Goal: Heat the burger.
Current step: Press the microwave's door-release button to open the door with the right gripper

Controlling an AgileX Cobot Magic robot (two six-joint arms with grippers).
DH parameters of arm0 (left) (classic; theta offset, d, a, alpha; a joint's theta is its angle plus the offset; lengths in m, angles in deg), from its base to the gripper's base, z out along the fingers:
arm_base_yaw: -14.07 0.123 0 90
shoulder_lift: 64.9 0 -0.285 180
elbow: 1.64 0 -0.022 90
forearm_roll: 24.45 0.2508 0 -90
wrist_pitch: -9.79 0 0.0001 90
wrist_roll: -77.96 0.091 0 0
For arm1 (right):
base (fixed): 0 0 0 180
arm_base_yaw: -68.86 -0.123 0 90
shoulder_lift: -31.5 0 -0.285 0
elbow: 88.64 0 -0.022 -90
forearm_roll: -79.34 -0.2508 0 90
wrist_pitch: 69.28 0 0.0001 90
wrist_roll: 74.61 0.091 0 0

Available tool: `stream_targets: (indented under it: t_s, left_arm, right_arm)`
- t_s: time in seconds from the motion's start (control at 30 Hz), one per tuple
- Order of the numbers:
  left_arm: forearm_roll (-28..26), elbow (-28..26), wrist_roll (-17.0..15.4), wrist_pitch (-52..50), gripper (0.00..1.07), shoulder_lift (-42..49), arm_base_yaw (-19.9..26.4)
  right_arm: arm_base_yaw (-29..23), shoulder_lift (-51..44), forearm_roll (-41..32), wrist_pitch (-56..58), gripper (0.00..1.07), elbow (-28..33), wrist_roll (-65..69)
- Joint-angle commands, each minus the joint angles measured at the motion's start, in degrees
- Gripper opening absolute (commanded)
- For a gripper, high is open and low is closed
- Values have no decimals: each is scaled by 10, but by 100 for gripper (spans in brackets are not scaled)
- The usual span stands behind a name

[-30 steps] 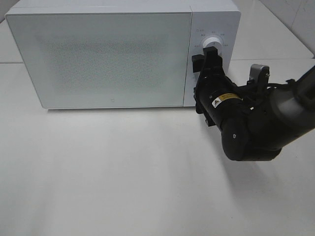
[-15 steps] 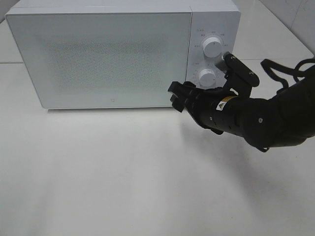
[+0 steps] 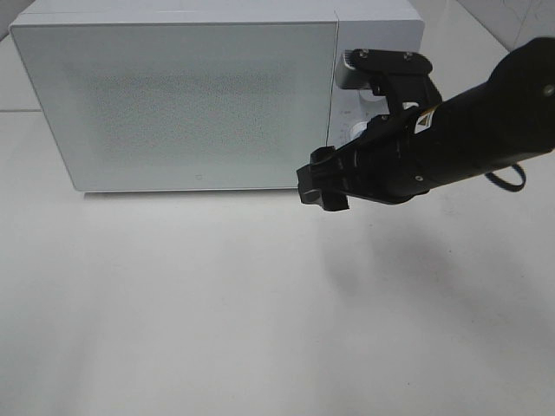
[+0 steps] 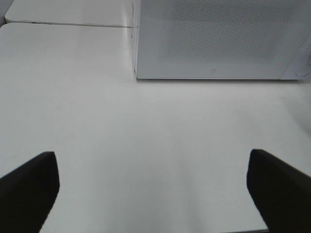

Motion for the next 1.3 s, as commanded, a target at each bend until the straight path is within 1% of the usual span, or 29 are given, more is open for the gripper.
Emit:
stream_targets:
  t_s: [0.03,0.07,0.1,0.17,0.2,0.23,0.3,0.33,0.4,0.47,0.5,0.57,0.63,0.67,0.73,0.77,0.8,0.87,0.9,0.93,0.97,1.03,1.07,1.1,1.13,1.23,1.3]
  left_arm:
    - [-5,1,-2,-4,98,13,1]
    - [-5,1,-2,-4,98,13,1]
    - [-5,1,-2,-4,98,13,1]
    - [-5,1,-2,-4,98,13,1]
    - [-5,1,-2,-4,98,13,1]
    - [-5,1,-2,-4,98,13,1]
    - [-5,1,-2,-4,98,13,1]
    - [-5,1,-2,-4,98,13,1]
    - [-5,1,-2,-4,98,13,1]
    - [-5,1,-2,-4,98,13,1]
    - [-5,1,-2,-4,98,13,1]
    - [-5,1,-2,-4,98,13,1]
    - [-5,1,-2,-4,98,13,1]
    - [-5,1,-2,-4,98,13,1]
    - [-5,1,-2,-4,98,13,1]
    - [-5,1,-2,-4,98,13,1]
    - [-5,1,-2,-4,98,13,1]
    - [-5,1,-2,-4,98,13,1]
    - [-5,1,-2,-4,98,13,1]
    - [-5,1,-2,-4,98,13,1]
    - [-5,1,-2,-4,98,13,1]
    - [-5,1,-2,-4,98,13,1]
    - [-5,1,-2,-4,98,13,1]
    - [-5,1,-2,-4,98,13,1]
    - [-5,1,-2,-4,98,13,1]
    - [-5,1,-2,-4,98,13,1]
    - [-5,1,-2,-4,98,13,1]
  right_arm:
    - [3,-38,44,69,76,-11,-13]
    - [3,-68,57,114,76,-13,-10]
    - [3,-68,57,114,76,-13,-10]
    - [3,-111,81,182,76,-13,-6]
    - [3,-111,81,182,76,-13,-6]
    - [3,-136,95,226,76,-13,-3]
    - [3,-147,101,246,76,-13,-3]
    - [3,-168,115,282,76,-13,1]
    - [3,-179,115,301,76,-13,1]
    - [3,-210,115,351,76,-13,1]
    - [3,-210,115,351,76,-13,1]
    - [3,-252,113,404,76,-7,1]
    - [3,-263,113,410,76,-5,1]
    - [3,-295,109,422,76,6,1]
    - [3,-313,111,425,76,13,1]
    - [9,-346,109,431,76,28,1]
    - [9,-346,109,431,76,28,1]
    - [19,-364,108,435,76,37,1]
    - [49,-398,104,446,76,52,1]
    - [68,-417,105,452,76,59,0]
    - [68,-417,105,452,76,59,0]
    - [132,-498,108,466,76,83,-5]
    - [132,-498,108,466,76,83,-5]
    - [144,-521,111,468,76,88,-5]
    - [158,-565,114,467,76,97,-5]
    - [163,-590,115,466,76,102,-5]
    - [172,-680,115,467,76,122,-4]
